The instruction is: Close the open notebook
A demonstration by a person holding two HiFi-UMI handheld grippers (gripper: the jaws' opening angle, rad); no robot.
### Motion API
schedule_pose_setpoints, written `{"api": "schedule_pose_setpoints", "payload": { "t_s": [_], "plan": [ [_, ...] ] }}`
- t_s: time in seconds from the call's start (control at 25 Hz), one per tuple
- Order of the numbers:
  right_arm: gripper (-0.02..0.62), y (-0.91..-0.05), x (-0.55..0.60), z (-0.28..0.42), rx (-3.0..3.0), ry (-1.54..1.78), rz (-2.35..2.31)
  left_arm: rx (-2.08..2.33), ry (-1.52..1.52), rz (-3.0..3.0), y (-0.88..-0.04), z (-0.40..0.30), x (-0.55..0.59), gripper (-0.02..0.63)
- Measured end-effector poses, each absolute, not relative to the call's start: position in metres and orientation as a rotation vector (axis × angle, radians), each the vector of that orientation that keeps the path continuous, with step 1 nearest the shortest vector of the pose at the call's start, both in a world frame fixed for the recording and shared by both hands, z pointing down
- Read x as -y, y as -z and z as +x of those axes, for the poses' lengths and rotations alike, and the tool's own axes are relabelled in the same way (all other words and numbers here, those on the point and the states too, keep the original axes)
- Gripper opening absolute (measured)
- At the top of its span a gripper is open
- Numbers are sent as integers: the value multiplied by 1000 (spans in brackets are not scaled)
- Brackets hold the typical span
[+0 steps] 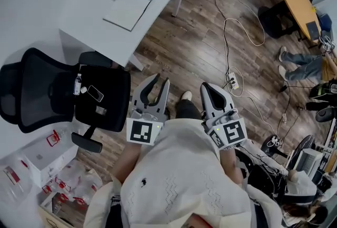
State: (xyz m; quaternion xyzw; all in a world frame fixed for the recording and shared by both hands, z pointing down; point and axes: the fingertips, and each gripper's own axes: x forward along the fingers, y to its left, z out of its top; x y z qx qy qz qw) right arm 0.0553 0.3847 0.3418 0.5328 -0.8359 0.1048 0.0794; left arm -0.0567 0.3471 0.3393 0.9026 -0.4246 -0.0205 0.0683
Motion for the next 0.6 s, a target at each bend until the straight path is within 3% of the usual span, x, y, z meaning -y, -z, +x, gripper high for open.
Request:
{"api": "schedule_pose_setpoints", "payload": {
  "t_s": [0.6],
  "plan": [
    [1, -349, -315, 81, 2567, -329, 1521, 1380, 21, 2672, -343, -38, -294, 89]
  ]
}}
